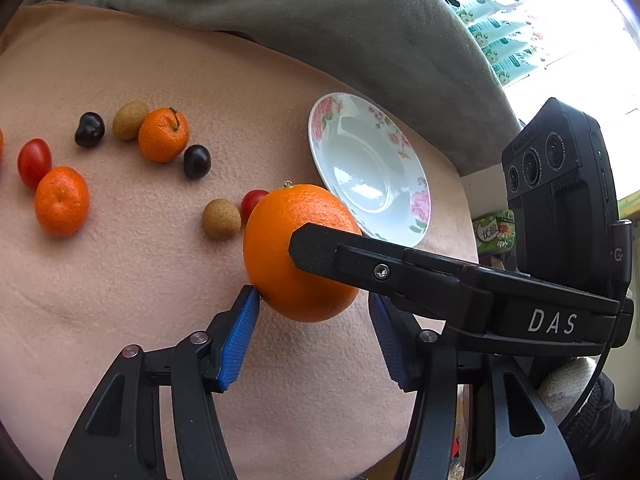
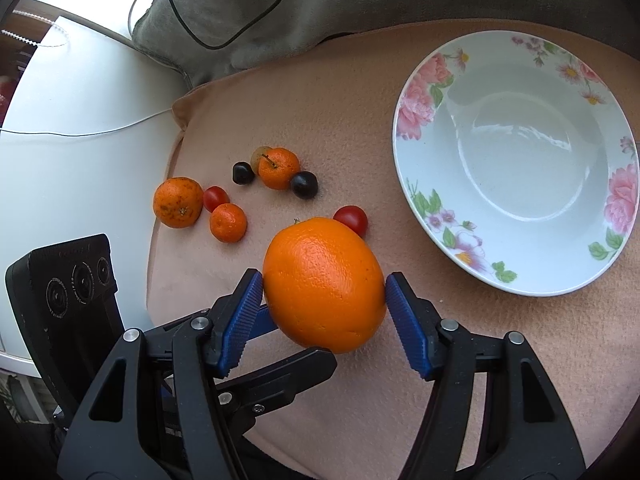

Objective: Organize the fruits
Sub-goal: 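Carry the large orange with the right tool onto the white plate and release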

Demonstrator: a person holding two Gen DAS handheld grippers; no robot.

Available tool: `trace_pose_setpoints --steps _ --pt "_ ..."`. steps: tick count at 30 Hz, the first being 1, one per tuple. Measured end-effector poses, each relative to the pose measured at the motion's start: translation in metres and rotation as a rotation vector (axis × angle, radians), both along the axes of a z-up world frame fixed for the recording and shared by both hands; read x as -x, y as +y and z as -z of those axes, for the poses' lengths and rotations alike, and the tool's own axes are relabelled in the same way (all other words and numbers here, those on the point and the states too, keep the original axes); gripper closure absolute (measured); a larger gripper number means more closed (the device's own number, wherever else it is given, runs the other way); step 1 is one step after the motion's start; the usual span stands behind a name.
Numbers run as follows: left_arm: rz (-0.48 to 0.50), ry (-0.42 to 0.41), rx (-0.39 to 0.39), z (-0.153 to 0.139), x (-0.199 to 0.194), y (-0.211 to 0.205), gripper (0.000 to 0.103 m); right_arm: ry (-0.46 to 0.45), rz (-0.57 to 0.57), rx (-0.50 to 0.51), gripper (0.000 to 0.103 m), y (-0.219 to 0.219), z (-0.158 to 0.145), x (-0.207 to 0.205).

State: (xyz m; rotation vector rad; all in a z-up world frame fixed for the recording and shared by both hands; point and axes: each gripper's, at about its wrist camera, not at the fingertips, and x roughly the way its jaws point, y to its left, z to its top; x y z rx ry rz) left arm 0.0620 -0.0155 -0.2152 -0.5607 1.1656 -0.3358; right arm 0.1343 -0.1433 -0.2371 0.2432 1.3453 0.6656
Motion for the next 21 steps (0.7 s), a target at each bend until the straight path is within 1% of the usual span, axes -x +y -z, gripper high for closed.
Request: trace_pose_setpoints --steps 12,14,17,19,21 --pt "0.029 -0.049 0.005 -0.017 -0.022 -0.019 0.048 -0.043 0.047 -0.001 0.036 -0.026 -0.024 -0.011" --pt "0.031 -0.056 0.006 -0.019 -0.026 -0.023 0.048 -0.044 0.054 0.006 0.037 -0.030 -0.025 -0.013" --pt "0.049 -0.074 -0.016 -0.022 -0.032 -0.031 0.048 -0.038 0.077 0.001 0.039 -0.039 -0.024 -0.017" --pt "0.040 -0.085 -0.023 -0.025 -0.035 -0.034 0.048 -0.027 0.103 -0.015 0.040 -0.043 -0.024 -0.022" --pt "0.041 -0.104 -0.024 -0.029 -0.038 -0.037 0.048 -0.036 0.132 -0.015 0.040 -0.045 -0.024 -0.027"
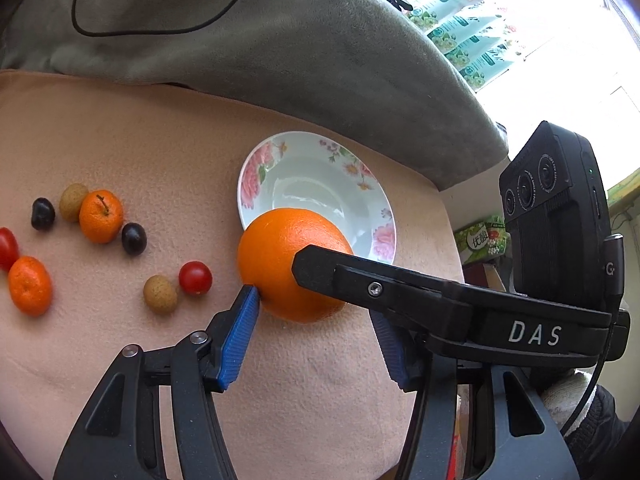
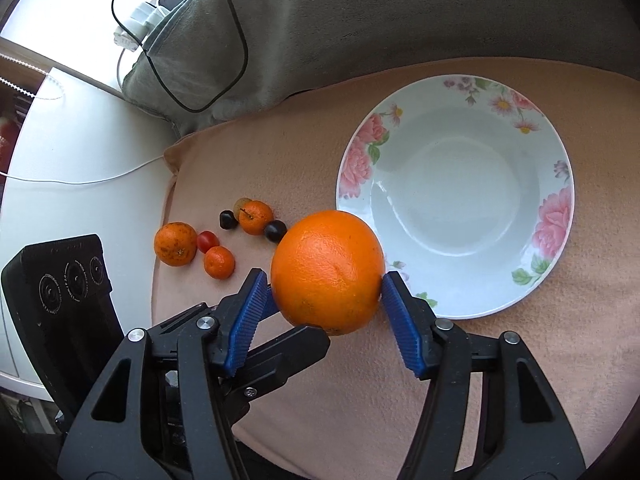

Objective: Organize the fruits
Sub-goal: 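Carry the large orange with the right tool onto the white plate and release, then move the right tool back toward the mandarins beside the tomatoes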

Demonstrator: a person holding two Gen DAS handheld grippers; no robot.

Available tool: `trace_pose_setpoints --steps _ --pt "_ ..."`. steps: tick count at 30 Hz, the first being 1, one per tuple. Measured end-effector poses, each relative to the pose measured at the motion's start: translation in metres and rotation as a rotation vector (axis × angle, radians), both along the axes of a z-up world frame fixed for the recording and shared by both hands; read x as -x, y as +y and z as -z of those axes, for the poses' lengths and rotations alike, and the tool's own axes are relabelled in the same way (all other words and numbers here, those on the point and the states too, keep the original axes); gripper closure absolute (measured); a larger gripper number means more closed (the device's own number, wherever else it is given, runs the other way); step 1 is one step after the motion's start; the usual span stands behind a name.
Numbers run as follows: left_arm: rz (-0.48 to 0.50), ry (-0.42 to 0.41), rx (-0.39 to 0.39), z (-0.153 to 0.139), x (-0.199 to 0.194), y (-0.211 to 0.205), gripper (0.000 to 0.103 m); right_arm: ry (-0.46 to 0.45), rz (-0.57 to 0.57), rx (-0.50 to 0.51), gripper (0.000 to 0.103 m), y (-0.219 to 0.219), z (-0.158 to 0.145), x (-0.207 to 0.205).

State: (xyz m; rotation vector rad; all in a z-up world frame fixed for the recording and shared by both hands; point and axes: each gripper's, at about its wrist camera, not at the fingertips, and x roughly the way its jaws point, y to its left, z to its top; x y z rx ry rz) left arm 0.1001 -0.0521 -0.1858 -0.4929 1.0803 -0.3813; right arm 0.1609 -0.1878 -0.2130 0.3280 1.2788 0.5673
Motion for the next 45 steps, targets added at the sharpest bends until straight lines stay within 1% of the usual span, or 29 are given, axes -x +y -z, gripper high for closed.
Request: trace_pose_setpoints --steps 4,6,8,10,14,17,20,23,26,30,34,37,39,45 --pt "0.020 -0.026 -0.027 -0.005 -0.005 -0.005 0.048 -0.002 0.008 -0.001 0.041 -0.002 -0.001 -0.007" --pt "0.031 -0.027 -0.006 -0.005 -0.008 -0.005 0.048 -0.002 0.023 -0.011 0.041 -0.007 -0.003 -0.011" --pt "0.031 -0.029 0.012 -0.006 -0.009 -0.004 0.052 -0.008 0.052 -0.024 0.041 -0.014 -0.007 -0.014" --pt "0.038 -0.041 0.002 -0.009 -0.010 -0.007 0.052 -0.021 0.088 0.002 0.041 -0.020 -0.011 -0.016" --pt "0.044 -0.045 0.007 -0.012 -0.010 -0.009 0.052 -0.051 0.115 0.021 0.041 -0.029 -0.019 -0.017" --pt "0.047 -0.045 -0.002 -0.013 -0.011 -0.010 0.052 -0.072 0.129 0.039 0.040 -0.035 -0.024 -0.017" --pt "0.063 -0.049 -0.018 -0.014 -0.011 -0.015 0.052 -0.086 0.137 0.050 0.035 -0.038 -0.025 -0.015" --pt "0.068 -0.052 -0.036 -0.016 -0.009 -0.019 0.051 -0.108 0.126 0.082 0.035 -0.034 -0.027 -0.012" --pt "0.061 -0.049 -0.042 -0.017 -0.009 -0.019 0.049 -0.131 0.109 0.106 0.034 -0.030 -0.029 -0.009" --pt "0.052 -0.055 -0.057 -0.018 -0.006 -0.017 0.047 -0.147 0.100 0.113 0.034 -0.029 -0.031 -0.005" --pt "0.037 -0.058 -0.063 -0.017 -0.001 -0.010 0.042 -0.155 0.109 0.117 0.033 -0.029 -0.031 -0.003" --pt "0.014 -0.059 -0.058 -0.016 0.004 -0.003 0.041 -0.161 0.116 0.129 0.033 -0.029 -0.031 -0.002" --pt "-0.007 -0.062 -0.064 -0.015 0.007 0.004 0.038 -0.164 0.114 0.134 0.033 -0.029 -0.031 -0.001" --pt "-0.063 -0.046 -0.076 -0.012 0.013 0.024 0.038 -0.201 0.088 0.147 0.033 -0.021 -0.033 0.001"
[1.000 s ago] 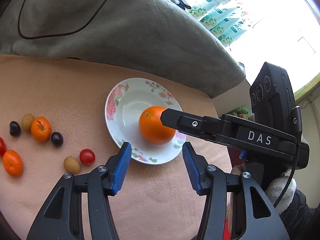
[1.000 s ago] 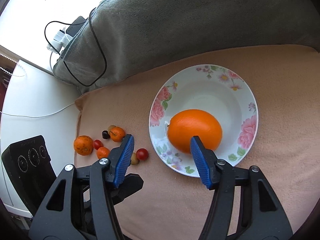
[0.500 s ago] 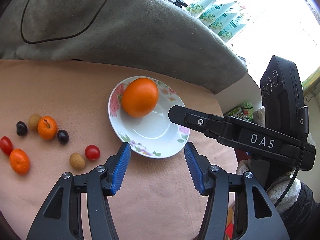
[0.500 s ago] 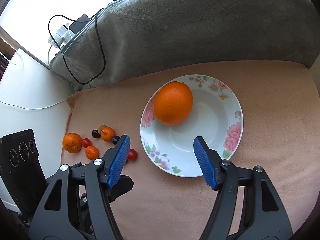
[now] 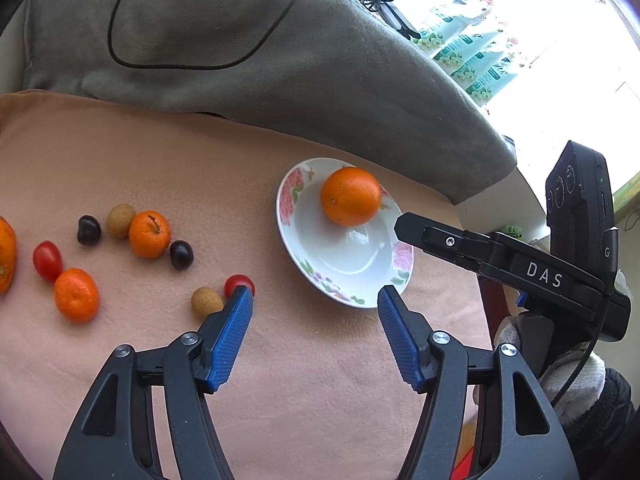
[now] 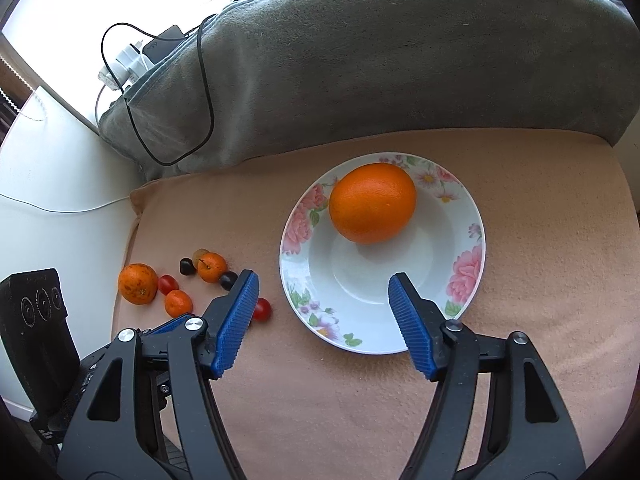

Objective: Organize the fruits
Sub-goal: 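Move the right tool back toward the mandarins beside the tomatoes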

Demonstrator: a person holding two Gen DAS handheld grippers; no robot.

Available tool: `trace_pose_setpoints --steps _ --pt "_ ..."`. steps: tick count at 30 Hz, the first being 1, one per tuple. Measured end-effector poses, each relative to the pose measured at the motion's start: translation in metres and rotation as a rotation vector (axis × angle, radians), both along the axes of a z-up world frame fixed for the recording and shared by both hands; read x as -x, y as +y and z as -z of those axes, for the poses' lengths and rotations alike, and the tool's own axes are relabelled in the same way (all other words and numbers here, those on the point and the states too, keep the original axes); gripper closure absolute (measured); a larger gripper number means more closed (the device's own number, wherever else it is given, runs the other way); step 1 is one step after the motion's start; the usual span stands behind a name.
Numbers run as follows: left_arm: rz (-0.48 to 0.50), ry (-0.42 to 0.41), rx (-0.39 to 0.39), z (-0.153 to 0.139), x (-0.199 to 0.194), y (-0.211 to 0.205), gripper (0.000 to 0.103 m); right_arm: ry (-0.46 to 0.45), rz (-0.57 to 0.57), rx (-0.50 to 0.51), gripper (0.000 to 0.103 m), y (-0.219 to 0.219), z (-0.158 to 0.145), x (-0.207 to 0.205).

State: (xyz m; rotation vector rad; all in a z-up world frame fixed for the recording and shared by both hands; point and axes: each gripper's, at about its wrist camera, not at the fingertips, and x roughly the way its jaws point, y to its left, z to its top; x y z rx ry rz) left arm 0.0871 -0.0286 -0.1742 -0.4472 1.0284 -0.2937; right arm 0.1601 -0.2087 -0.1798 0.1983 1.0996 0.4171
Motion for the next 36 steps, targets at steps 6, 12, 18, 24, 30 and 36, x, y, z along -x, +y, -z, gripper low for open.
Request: trace_pose_setpoints --steps 6,12,18,24,30,36 --pt "-0.061 0.024 -0.028 0.003 0.007 0.022 0.038 -0.021 -0.045 0.041 0.029 0.015 -0.001 -0.002" --pt "-0.140 0.055 -0.054 0.010 0.017 0.046 0.038 -0.024 -0.098 0.076 0.020 0.032 -0.001 -0.005" --pt "-0.224 0.088 -0.064 0.019 0.027 0.074 0.038 -0.018 -0.180 0.127 0.020 0.059 0.002 -0.006" --pt "-0.292 0.112 -0.092 0.028 0.034 0.094 0.038 -0.014 -0.258 0.123 0.020 0.083 0.008 -0.008" --pt "-0.340 0.146 -0.106 0.041 0.034 0.111 0.038 -0.010 -0.326 0.131 0.020 0.107 0.014 -0.012" --pt "-0.356 0.166 -0.117 0.051 0.031 0.118 0.041 0.002 -0.383 0.137 0.020 0.129 0.024 -0.017"
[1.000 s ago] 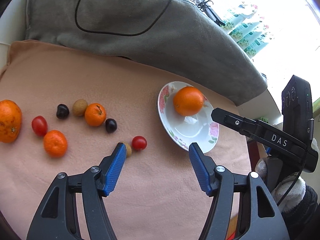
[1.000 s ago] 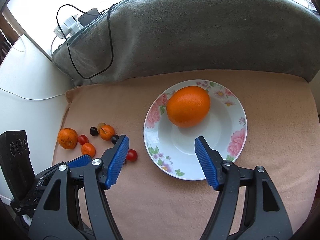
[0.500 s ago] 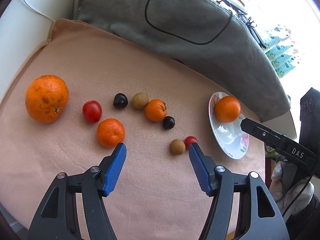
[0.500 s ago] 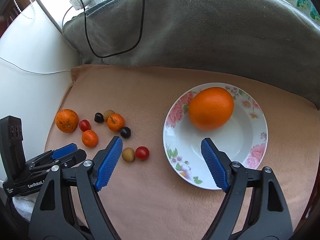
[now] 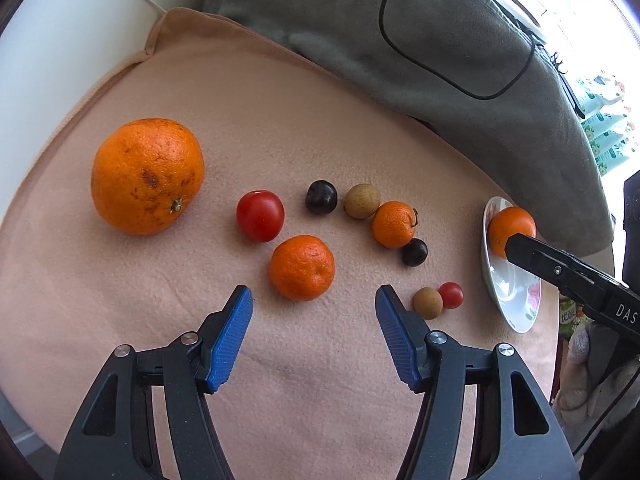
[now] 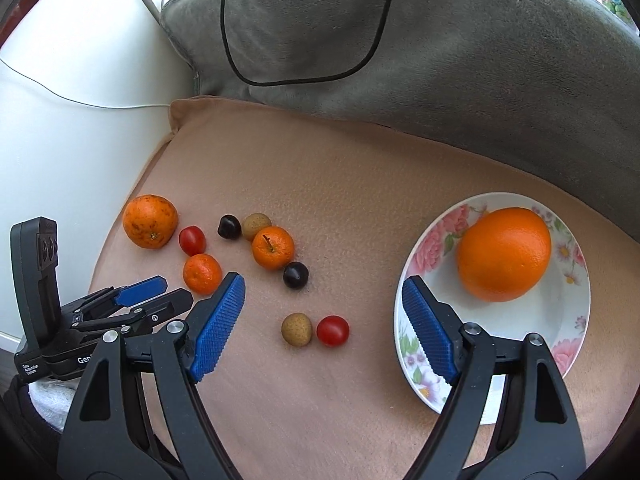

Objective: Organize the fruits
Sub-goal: 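Move the right tool back toward the mandarins beside the tomatoes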

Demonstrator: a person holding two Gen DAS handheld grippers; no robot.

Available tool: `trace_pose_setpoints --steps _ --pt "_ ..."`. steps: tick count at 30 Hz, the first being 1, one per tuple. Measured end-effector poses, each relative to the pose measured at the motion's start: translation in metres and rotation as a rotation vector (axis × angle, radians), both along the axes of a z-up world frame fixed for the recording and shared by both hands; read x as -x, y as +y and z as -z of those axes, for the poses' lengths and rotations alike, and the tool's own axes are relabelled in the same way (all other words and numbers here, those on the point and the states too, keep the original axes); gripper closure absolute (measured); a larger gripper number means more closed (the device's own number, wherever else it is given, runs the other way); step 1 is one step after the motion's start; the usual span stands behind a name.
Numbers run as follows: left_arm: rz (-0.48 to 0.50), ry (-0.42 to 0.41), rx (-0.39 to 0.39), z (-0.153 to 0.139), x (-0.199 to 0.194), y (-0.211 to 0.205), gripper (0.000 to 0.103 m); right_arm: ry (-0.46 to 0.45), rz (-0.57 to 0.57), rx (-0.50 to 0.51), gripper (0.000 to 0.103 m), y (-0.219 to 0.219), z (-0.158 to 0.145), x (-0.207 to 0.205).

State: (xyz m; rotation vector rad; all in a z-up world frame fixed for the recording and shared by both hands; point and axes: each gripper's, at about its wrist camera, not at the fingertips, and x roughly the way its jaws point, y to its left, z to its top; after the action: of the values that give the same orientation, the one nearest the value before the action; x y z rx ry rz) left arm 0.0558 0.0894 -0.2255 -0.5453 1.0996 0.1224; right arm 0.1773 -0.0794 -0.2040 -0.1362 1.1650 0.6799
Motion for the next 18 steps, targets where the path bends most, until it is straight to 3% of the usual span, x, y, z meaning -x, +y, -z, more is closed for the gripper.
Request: trace_pose_setpoints --steps 10,18 --pt "-0.008 0.021 0.032 0.013 -0.004 0.004 0.047 0.036 -0.087 0.013 0.020 0.034 0.020 -0.005" --pt "-0.010 0.029 0.044 0.020 -0.010 0.003 0.050 0.074 -0.128 0.029 0.030 0.052 0.037 -0.011"
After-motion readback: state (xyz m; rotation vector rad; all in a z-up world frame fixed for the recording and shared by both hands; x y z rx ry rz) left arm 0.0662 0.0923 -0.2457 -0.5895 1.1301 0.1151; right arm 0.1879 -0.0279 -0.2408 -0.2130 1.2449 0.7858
